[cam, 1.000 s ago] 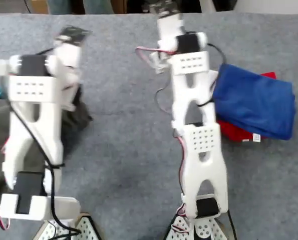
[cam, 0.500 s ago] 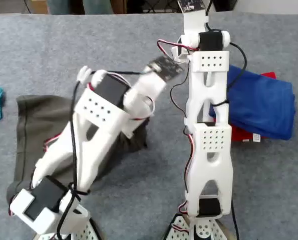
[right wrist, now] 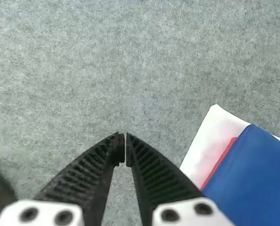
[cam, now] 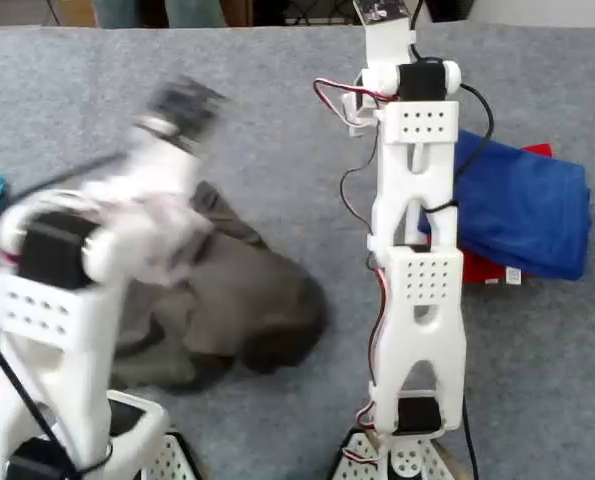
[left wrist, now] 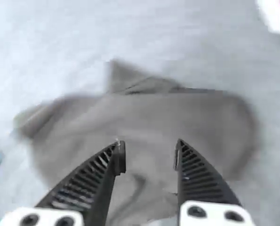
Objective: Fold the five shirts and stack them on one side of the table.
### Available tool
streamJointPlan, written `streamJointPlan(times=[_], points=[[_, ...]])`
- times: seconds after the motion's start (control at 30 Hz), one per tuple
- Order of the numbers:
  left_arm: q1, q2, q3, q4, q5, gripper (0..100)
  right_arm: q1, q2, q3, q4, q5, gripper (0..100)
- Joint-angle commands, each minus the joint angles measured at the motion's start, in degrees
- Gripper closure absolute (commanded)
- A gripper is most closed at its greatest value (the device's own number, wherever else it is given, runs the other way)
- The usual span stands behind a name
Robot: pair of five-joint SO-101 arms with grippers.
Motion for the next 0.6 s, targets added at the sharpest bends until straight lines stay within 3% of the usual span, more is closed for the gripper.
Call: streamJointPlan(times=[0.0, 0.1, 0.23, 0.4, 0.57], points=[[-15.60, 0.97, -0.40, 0.00, -3.08, 81, -0.35, -3.12, -2.24, -0.97, 0.53, 98.3], [-23.78, 5.45, 0.22, -3.08, -2.02, 81, -2.55, -1.54, -2.33, -1.32, 0.44, 98.3], [-31.25, 18.55, -0.57, -10.11, 5.98, 81, -6.68, 0.92, -2.42, -0.97, 0.09, 98.3], [-32.57, 40.97, -6.99, -12.75, 12.48, 81, -10.90, 2.68, -2.42, -0.97, 0.09, 98.3], [-32.92, 61.10, -18.68, -16.35, 13.36, 93, -14.24, 4.26, -2.42, -1.05, 0.35, 98.3]])
